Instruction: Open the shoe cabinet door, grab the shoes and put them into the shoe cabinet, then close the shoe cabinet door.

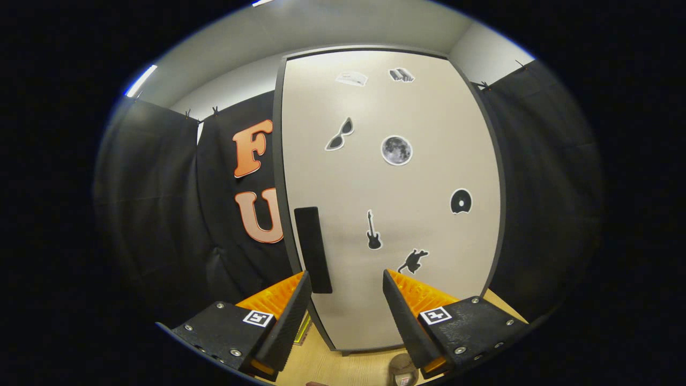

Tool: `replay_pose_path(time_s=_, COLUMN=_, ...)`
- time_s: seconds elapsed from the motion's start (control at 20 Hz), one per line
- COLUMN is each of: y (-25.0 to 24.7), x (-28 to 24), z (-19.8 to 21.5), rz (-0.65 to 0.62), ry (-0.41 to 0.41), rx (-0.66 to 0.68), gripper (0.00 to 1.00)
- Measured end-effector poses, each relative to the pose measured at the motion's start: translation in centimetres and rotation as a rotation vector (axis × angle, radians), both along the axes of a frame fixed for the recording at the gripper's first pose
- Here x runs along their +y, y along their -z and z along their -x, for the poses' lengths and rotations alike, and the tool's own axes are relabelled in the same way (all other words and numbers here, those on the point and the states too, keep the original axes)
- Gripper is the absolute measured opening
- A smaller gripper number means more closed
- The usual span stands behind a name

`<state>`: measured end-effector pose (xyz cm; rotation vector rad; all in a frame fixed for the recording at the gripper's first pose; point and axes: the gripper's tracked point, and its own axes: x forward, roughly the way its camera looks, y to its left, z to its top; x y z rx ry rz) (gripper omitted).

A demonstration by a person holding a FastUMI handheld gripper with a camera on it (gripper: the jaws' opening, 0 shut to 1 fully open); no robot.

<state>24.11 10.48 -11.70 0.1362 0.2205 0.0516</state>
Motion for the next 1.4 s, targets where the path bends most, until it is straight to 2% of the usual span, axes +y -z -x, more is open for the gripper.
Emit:
replay_pose_path(time_s=0.3, y=0.6, x=2.3, z=-3.7, rz=0.008, ry=-0.044, rx=-0.006, gripper=0.83)
replay_pose_path(time_s=0.5, y=0.7, x=3.2, z=-5.0, rz=0.068, ry=-0.062, rx=-0.020, gripper=0.79)
replay_pose_path(time_s=0.7, y=1.1, x=3.4, z=-5.7, rz=0.110, ry=-0.047, rx=-0.022, gripper=0.60)
replay_pose_path(time_s=0.85, y=1.2, x=3.8, z=-5.8, rz=0.092, ry=-0.047, rx=-0.013, gripper=0.35)
replay_pose_path(time_s=1.05, y=1.1, x=3.8, z=-5.1, rz=0.079, ry=-0.036, rx=-0.002, gripper=0.26)
replay_pose_path(time_s=1.4, y=0.3, x=2.8, z=-1.1, rz=0.056, ry=-0.015, rx=-0.002, gripper=0.21)
